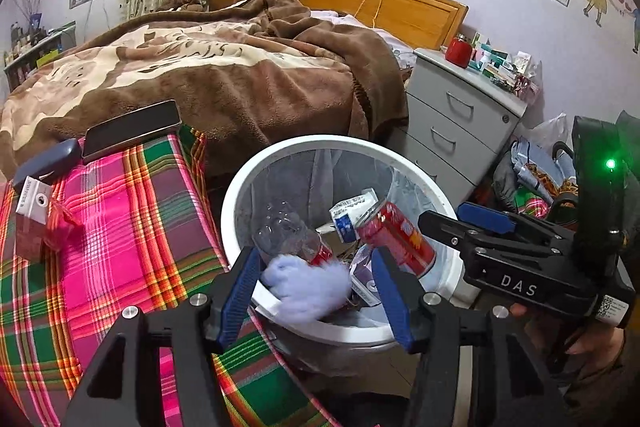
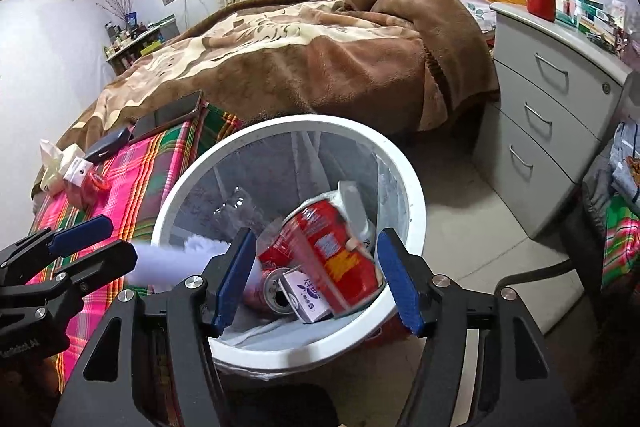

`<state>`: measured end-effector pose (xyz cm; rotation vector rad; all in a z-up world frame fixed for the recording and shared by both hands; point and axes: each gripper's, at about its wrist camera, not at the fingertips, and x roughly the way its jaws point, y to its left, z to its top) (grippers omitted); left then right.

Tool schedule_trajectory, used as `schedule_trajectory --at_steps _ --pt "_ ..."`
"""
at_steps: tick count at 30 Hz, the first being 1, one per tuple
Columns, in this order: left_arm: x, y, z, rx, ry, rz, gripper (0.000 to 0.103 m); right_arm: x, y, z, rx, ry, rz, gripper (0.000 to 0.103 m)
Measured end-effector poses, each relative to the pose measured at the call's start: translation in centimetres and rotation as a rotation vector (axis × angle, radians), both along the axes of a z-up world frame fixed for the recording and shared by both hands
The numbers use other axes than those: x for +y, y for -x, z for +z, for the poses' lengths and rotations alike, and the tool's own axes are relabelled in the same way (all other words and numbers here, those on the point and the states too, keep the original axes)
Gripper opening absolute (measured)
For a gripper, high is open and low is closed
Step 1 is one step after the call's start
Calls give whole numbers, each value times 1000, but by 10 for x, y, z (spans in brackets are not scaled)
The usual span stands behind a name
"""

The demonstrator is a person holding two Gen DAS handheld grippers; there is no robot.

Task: Collect trash
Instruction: 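Carry the red can and foam net over the white bin and open both tools, then move both empty tools back from the bin over the plaid cloth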

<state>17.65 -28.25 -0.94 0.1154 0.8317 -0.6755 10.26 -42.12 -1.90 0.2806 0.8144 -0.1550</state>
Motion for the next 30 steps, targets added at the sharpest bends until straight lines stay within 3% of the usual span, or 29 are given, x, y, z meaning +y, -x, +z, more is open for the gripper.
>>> schedule_trajectory --at_steps 15,30 --pt "40 11 10 -17 24 65 58 20 3 7 -27 -6 22 65" --pt "111 13 16 -62 12 214 58 70 -8 11 -63 -11 119 65"
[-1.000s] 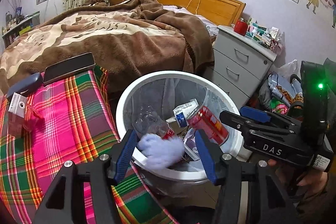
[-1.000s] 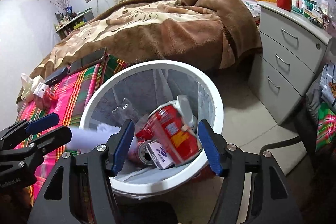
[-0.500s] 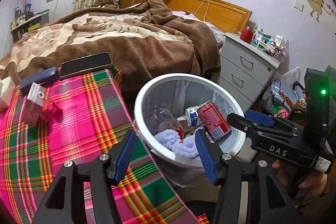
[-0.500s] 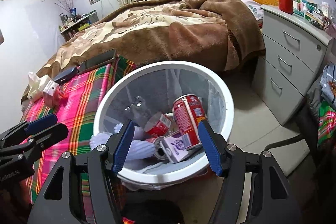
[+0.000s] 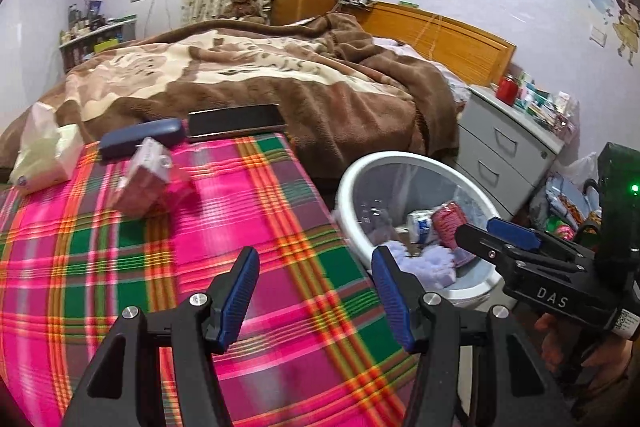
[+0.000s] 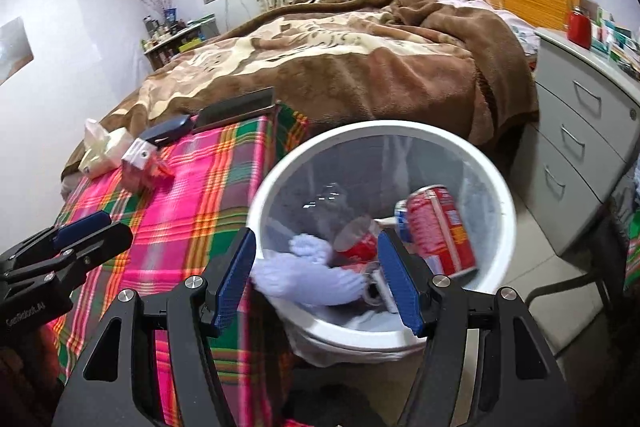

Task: Collect trash
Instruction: 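Move both empty tools back from the bin over the plaid cloth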

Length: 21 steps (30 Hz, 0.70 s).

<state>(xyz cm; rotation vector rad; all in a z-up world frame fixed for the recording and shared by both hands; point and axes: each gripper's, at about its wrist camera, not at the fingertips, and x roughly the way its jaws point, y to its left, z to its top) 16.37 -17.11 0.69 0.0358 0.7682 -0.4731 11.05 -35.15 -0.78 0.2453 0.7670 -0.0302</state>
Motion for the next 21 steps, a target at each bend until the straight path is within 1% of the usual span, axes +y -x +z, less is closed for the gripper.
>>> schedule_trajectory --at_steps 4,7,10,14,16,19,21 --pt "25 -6 -1 0 3 51 58 16 -7 -2 5 0 33 65" --pt "48 -14 -2 -1 -5 109 58 28 -12 -5 13 1 55 65" --pt "67 -22 -1 -30 -53 170 58 42 -17 -6 16 -2 84 65" --pt "90 -38 0 -13 -21 206 58 57 -26 -8 23 0 120 65" --pt "97 -46 -2 -7 -19 219 58 65 -32 -10 32 6 135 65" --pt "106 -62 -3 7 10 234 58 75 -41 -13 40 13 161 65" --pt "106 -76 -4 11 -5 244 58 81 -47 -15 43 22 168 65"
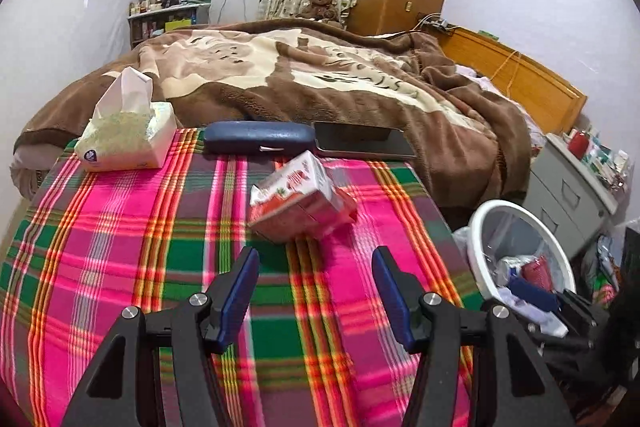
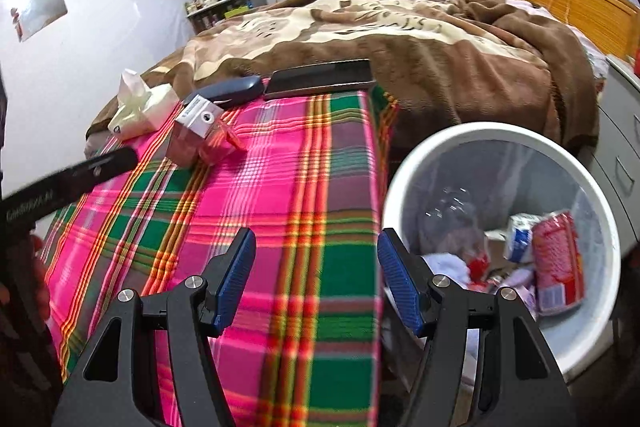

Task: Collect trash
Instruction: 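Move both empty tools back from the bin over the plaid cloth, then grasp the clear red-lid plastic cup with the right tool while the left tool grasps the strawberry juice carton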

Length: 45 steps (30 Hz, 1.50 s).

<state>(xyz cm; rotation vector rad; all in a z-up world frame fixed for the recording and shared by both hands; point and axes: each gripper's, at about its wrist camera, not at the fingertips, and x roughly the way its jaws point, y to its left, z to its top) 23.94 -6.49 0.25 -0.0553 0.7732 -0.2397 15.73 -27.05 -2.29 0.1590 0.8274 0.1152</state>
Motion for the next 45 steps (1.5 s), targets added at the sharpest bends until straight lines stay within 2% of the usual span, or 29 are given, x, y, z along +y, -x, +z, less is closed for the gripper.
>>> schedule_trajectory --at_steps 10,15,28,33,35,38,40,45 --pt "-14 -52 -4 -11 -58 -6 58 6 -20 -7 20 2 2 65" --pt "-15 -70 -16 30 -100 10 58 3 -26 -8 28 -2 -12 65" --pt "42 -59 -38 78 -156 108 58 17 -31 -8 34 12 11 65" --pt "69 -57 -40 89 -148 168 58 24 -35 -6 30 17 23 65" --pt "75 -56 -37 81 -111 174 58 28 -40 -5 32 8 29 65" --pt "75 -55 -27 54 -41 130 58 35 -52 -7 41 -6 36 65" --pt "71 -60 -26 71 10 91 58 36 -59 -8 49 -10 23 65" --pt "55 -77 -26 74 8 81 66 28 -61 -8 48 -49 -10 65"
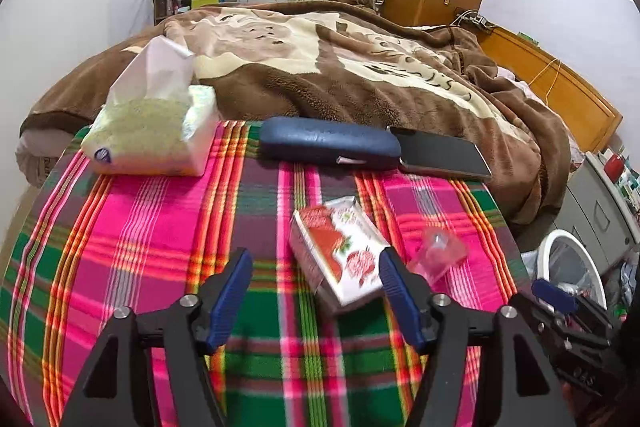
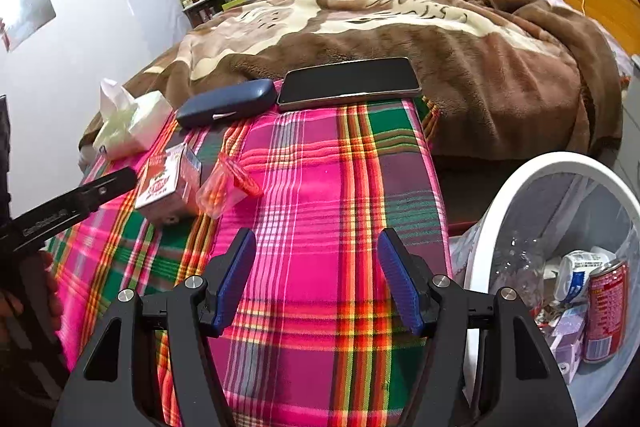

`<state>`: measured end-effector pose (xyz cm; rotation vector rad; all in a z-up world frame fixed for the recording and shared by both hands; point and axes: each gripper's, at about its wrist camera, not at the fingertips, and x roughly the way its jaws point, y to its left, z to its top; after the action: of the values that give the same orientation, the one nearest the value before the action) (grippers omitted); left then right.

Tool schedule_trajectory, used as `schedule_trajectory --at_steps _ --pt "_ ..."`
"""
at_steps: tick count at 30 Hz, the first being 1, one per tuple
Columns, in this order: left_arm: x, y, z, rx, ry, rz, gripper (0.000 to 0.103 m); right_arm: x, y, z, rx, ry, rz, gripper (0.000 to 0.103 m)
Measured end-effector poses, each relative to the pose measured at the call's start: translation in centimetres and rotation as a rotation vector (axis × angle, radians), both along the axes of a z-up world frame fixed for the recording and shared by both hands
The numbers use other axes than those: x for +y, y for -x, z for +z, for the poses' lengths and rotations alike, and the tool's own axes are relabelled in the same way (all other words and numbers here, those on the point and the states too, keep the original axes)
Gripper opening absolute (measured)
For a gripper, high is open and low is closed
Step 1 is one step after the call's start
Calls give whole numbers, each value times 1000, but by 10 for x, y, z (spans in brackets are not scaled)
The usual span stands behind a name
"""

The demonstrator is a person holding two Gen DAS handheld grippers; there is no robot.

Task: Collect trash
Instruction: 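Grasp the clear red-lid plastic cup with the right tool while the left tool grasps the strawberry juice carton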

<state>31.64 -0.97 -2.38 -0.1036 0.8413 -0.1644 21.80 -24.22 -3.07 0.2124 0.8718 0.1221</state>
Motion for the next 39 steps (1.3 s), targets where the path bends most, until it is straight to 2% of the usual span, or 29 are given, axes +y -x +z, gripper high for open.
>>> schedule_trajectory --at_steps 6,9,11,19,22,30,36,39 --pt "-12 -27 -14 55 60 -10 67 5 -7 1 -13 6 0 65" --pt "-17 -38 -25 80 38 -20 67 8 -10 1 -15 9 -2 65" --pt "-15 -42 -31 97 61 -30 68 9 -13 0 -7 6 -1 65" --pt "3 -43 -34 89 70 -61 69 18 -22 -1 3 16 -2 65" --pt "13 -44 -34 92 74 -39 69 23 -23 0 4 13 0 65" --pt "21 -50 -39 108 122 -44 70 38 -25 1 6 18 13 65" --pt "38 -43 -40 103 144 -43 67 43 -40 -10 40 -81 10 65" --pt "48 -40 -39 103 139 -40 67 43 -46 -13 55 -90 -11 65"
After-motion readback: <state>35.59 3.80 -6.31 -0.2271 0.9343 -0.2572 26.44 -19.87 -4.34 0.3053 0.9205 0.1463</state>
